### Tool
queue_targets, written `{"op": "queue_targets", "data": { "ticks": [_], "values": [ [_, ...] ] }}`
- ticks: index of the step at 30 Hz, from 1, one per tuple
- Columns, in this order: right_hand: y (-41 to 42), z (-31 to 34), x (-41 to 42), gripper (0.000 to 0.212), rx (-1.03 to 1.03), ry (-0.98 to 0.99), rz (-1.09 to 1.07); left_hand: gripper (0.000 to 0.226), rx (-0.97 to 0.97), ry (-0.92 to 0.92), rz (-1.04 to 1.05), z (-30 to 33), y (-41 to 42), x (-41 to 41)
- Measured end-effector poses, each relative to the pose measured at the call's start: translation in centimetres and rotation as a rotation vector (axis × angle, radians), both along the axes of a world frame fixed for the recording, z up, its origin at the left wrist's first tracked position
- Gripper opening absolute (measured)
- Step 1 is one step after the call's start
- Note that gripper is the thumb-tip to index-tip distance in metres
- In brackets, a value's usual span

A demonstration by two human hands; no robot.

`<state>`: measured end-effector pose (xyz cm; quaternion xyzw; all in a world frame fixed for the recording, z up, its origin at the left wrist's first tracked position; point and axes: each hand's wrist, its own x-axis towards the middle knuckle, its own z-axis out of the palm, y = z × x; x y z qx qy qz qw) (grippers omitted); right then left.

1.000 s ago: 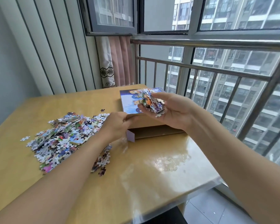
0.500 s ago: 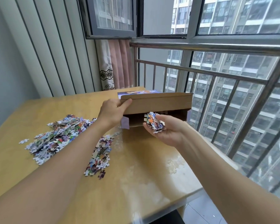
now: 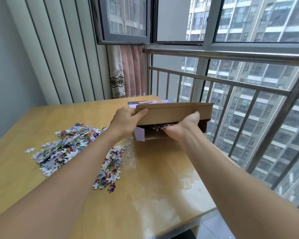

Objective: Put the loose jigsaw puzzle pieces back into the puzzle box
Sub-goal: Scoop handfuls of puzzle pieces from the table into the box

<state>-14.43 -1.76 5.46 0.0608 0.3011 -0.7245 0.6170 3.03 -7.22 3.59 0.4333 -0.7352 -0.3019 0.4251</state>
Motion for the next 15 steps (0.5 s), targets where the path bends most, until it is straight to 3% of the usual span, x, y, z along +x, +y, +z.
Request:
{"op": "queue_targets", "data": {
  "ticks": [5,9,11,13,15],
  "values": [
    [-0.7,-1.0,1.1,0.082,-0.119,0.023,-0.078,0.046,0.009,0.009,-0.018,0.2,-0.2,-0.1],
    [-0.6,-2.0,0.1,0.08,-0.169,0.224,-0.006,0.049,0.029,0.034,-0.019,0.4,0.0,0.2],
    [-0.1,-2.2,-0.3,0.07,-0.102,0.402,0.066,0.044,0.034,0.038,-0.028,0.5,0.4,0.3],
    [1.1,-2.5,-0.6,0.045,-0.005,0.665,0.121,0.041,0.03,0.05,-0.037,0.5,0.5,0.2],
    [2.8,-2.8,-1.0,0.017,0.022,1.185,0.167,0.042,0.016,0.049,-0.028,0.5,0.6,0.1]
  ]
}}
